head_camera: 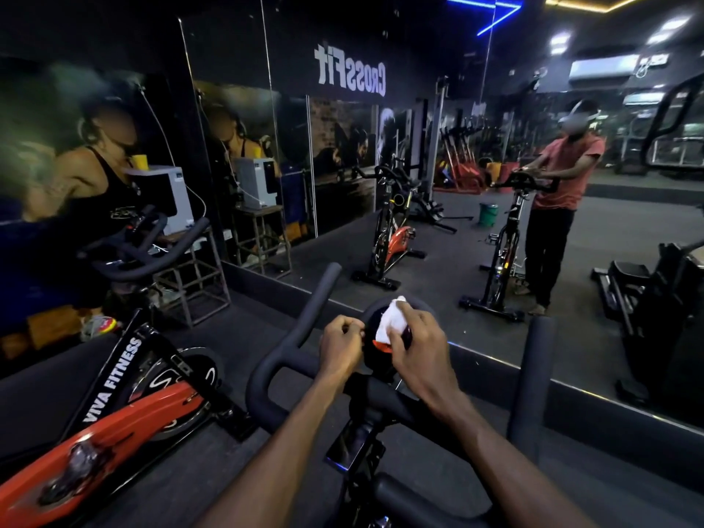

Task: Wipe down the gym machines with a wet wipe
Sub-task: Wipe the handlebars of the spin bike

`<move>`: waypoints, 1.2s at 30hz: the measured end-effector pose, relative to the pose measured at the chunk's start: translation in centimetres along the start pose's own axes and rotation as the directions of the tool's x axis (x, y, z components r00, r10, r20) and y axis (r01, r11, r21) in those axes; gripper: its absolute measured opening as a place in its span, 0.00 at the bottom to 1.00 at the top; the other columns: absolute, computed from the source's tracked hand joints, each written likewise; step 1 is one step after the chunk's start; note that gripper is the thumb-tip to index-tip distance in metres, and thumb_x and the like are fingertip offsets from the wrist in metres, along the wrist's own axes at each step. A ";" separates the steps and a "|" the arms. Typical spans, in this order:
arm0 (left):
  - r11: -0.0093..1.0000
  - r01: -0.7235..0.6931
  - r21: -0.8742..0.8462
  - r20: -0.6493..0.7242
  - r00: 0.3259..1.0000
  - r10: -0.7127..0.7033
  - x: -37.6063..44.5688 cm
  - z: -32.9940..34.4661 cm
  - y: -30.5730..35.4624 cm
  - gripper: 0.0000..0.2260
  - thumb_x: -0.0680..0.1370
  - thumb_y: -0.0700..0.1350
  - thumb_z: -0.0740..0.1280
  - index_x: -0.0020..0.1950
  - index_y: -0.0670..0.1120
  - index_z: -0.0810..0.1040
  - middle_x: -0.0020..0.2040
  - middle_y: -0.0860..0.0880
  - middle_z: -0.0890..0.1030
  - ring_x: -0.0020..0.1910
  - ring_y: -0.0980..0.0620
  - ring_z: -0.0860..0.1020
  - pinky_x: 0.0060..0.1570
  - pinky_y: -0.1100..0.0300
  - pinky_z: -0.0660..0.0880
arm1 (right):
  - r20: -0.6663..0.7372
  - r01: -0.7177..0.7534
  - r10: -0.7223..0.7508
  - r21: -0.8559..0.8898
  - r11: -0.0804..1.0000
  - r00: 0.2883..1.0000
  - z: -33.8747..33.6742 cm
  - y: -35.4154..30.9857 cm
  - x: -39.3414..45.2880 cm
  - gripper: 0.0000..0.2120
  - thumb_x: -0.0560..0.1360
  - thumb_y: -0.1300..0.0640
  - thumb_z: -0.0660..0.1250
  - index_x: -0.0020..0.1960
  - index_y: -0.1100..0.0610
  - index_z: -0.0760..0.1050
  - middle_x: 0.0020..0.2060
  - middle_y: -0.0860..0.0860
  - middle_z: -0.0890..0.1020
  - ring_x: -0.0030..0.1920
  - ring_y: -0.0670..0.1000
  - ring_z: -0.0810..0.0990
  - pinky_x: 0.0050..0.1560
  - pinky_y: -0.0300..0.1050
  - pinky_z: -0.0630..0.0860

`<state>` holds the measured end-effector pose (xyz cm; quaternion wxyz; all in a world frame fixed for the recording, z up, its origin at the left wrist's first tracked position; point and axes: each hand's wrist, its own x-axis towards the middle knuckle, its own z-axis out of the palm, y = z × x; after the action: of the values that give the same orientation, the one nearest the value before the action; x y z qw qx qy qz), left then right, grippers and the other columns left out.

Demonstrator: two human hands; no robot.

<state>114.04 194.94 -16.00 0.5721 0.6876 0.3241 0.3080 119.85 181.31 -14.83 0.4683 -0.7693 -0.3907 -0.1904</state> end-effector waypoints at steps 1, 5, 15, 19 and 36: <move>1.000 -0.002 0.011 0.003 1.000 0.002 0.3 0.0 -0.3 0.08 0.70 0.51 0.61 0.37 0.59 0.79 0.35 0.52 0.83 0.43 0.43 0.84 0.48 0.42 0.79 | -0.030 -0.025 0.025 -0.002 1.000 0.999 0.0 0.1 -0.8 0.23 0.77 0.58 0.69 0.71 0.59 0.72 0.58 0.57 0.80 0.57 0.56 0.78 0.58 0.51 0.76; 0.994 -0.035 0.103 -0.062 0.997 0.041 -1.4 0.3 1.5 0.08 0.77 0.44 0.64 0.39 0.51 0.79 0.39 0.51 0.83 0.46 0.46 0.82 0.50 0.50 0.79 | -0.044 -0.219 0.222 0.064 0.973 0.974 -0.5 -1.0 -3.1 0.19 0.76 0.57 0.70 0.63 0.60 0.70 0.54 0.59 0.81 0.52 0.60 0.80 0.51 0.52 0.77; 0.973 -0.223 0.060 -0.137 0.964 0.229 -1.0 0.6 4.7 0.06 0.75 0.42 0.66 0.40 0.50 0.78 0.41 0.52 0.82 0.44 0.52 0.79 0.48 0.57 0.73 | -0.003 -0.340 0.342 0.098 0.935 0.940 -5.7 -1.6 2.6 0.09 0.69 0.59 0.71 0.49 0.55 0.78 0.42 0.50 0.84 0.43 0.52 0.81 0.43 0.41 0.73; 0.947 -0.312 0.079 0.099 0.948 0.303 0.6 1.0 7.7 0.07 0.77 0.48 0.69 0.39 0.50 0.79 0.36 0.54 0.82 0.38 0.57 0.79 0.45 0.58 0.74 | 0.089 -0.279 0.272 0.071 0.958 0.958 -4.8 -1.2 5.4 0.15 0.69 0.61 0.73 0.56 0.58 0.83 0.50 0.53 0.86 0.50 0.51 0.83 0.50 0.38 0.74; 0.848 -0.398 0.351 0.605 0.787 0.119 7.2 3.6 9.2 0.15 0.72 0.38 0.76 0.57 0.44 0.80 0.53 0.48 0.83 0.51 0.53 0.81 0.54 0.64 0.77 | 0.353 -0.365 0.309 0.105 0.925 0.883 -2.1 3.3 10.2 0.18 0.65 0.61 0.78 0.44 0.46 0.71 0.41 0.46 0.81 0.43 0.49 0.80 0.47 0.47 0.77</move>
<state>122.08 197.32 -7.16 0.4123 0.9012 0.1041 0.0837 128.98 182.96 -8.98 0.4854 -0.8041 -0.3380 0.0592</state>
